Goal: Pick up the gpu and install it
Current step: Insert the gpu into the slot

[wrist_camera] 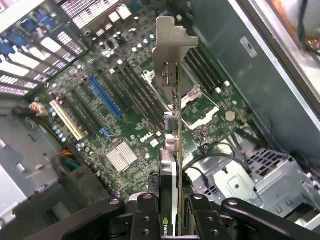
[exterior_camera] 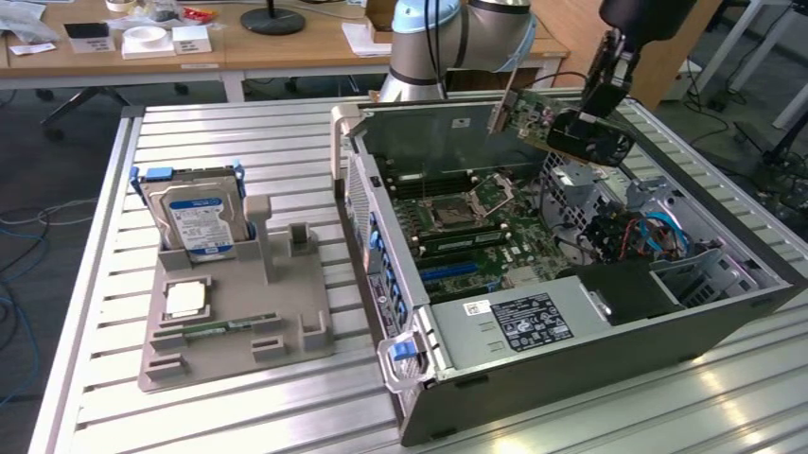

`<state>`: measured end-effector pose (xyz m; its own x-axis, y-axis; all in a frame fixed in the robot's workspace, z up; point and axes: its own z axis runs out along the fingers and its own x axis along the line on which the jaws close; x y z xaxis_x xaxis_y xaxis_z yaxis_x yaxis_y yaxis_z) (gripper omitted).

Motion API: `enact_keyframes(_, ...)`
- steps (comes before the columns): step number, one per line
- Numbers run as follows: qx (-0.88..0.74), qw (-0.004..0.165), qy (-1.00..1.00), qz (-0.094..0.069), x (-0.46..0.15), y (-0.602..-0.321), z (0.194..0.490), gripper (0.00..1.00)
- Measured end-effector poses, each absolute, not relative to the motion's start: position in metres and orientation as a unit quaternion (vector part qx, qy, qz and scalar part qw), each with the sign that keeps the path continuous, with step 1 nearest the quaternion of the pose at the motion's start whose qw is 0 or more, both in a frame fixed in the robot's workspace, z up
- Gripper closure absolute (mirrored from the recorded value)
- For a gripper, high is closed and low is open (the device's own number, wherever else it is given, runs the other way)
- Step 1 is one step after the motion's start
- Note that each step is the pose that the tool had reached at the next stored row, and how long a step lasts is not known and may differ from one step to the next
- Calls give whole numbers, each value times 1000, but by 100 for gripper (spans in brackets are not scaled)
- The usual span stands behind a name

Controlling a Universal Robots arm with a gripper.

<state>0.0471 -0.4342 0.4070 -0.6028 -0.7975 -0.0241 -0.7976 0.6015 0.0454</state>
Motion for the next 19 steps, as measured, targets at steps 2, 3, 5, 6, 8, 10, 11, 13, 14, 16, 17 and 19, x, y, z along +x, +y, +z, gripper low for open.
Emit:
enact_keyframes(2, -460, 0, 888, 26, 47, -434, 407, 73)
enact_keyframes(3, -466, 0, 884, 26, 47, -434, 407, 73)
enact_keyframes(5, -479, 0, 877, 26, 47, -434, 407, 73)
enact_keyframes(6, -486, 0, 874, 26, 47, -434, 407, 73)
enact_keyframes(8, -499, -1, 866, 26, 47, -434, 406, 73)
enact_keyframes(10, -506, -1, 862, 26, 47, -434, 406, 73)
enact_keyframes(11, -506, -1, 862, 26, 47, -434, 406, 73)
enact_keyframes(13, -506, -1, 862, 26, 47, -434, 406, 73)
enact_keyframes(14, -506, -1, 862, 26, 47, -434, 406, 73)
enact_keyframes(16, -506, -1, 862, 26, 47, -434, 406, 73)
enact_keyframes(17, -508, -1, 861, 26, 47, -434, 406, 73)
enact_keyframes(19, -520, -2, 854, 26, 47, -434, 406, 73)
